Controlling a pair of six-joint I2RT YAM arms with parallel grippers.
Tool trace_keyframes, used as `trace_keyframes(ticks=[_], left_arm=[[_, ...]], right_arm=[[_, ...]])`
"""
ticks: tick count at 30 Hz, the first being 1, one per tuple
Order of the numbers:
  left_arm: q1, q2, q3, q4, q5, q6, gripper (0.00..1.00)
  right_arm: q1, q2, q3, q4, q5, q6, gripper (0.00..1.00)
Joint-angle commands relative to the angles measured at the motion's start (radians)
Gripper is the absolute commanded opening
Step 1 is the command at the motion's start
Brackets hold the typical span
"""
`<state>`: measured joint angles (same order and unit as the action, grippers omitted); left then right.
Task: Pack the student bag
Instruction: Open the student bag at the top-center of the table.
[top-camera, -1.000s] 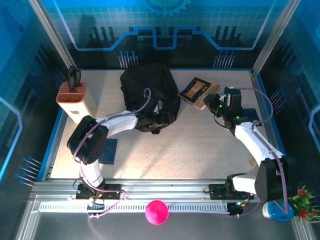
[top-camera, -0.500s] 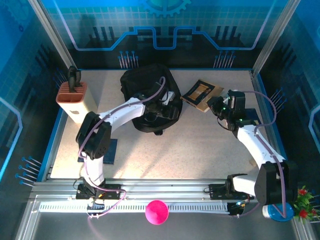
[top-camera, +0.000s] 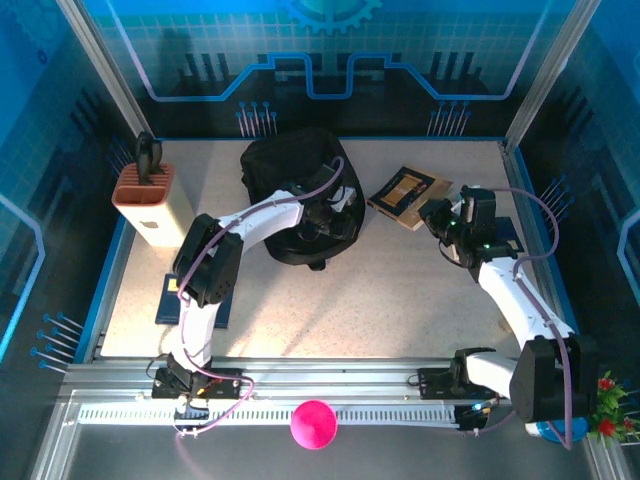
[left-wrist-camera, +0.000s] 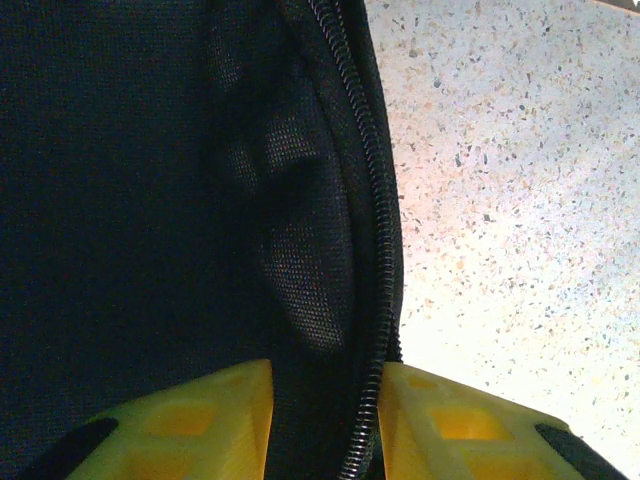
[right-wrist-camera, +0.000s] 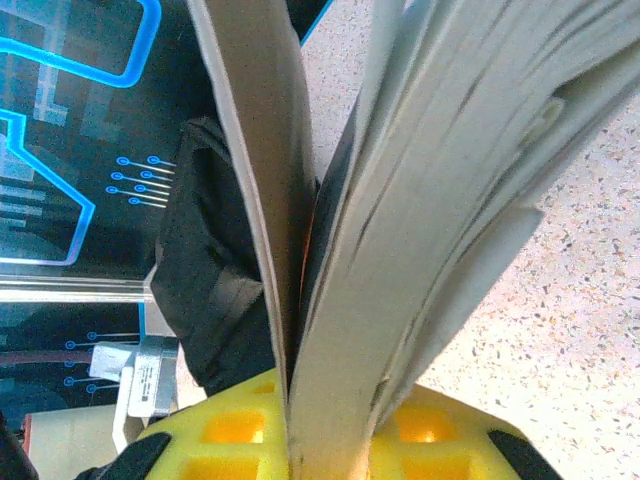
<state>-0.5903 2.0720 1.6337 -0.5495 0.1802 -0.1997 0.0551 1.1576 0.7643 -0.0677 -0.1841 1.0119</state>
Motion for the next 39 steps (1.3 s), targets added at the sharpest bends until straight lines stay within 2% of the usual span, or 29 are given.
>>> trace_keyframes(ticks=[1, 8, 14, 18, 23, 27, 33, 37, 39], left_arm=[[0.001, 0.028, 0.032, -0.039, 0.026, 0.037, 0.31], [0.004, 0.003, 0.036, -0.021, 0.029, 0.049, 0.11], [0.036, -0.114, -0.014, 0.083, -0.047, -0.013, 0.03], [0.062, -0.215, -0.094, 0.229, -0.063, -0.066, 0.03], [0.077, -0.249, -0.097, 0.299, -0.083, -0.101, 0.03], [0.079, -0.230, -0.063, 0.319, -0.054, -0.113, 0.03], [0.079, -0.204, -0.031, 0.315, -0.007, -0.100, 0.04], [0.080, -0.204, -0.044, 0.282, 0.019, -0.076, 0.10], [0.080, -0.225, -0.077, 0.271, 0.024, -0.049, 0.21]], right_arm=[[-0.021, -0.040, 0.006, 0.040, -0.008, -0.021, 0.10], [-0.028, -0.059, 0.010, 0.006, -0.009, -0.036, 0.11], [-0.040, -0.101, 0.022, -0.038, -0.022, -0.077, 0.11], [-0.034, -0.102, 0.027, -0.033, -0.069, -0.082, 0.11], [0.026, -0.104, 0.030, 0.026, -0.105, -0.073, 0.11], [0.110, -0.100, 0.045, 0.026, -0.065, -0.049, 0.11], [0.228, -0.100, 0.006, -0.005, 0.056, 0.095, 0.11], [0.252, -0.061, -0.002, 0.054, 0.022, 0.152, 0.11], [0.255, -0.032, 0.017, 0.064, -0.006, 0.157, 0.11]])
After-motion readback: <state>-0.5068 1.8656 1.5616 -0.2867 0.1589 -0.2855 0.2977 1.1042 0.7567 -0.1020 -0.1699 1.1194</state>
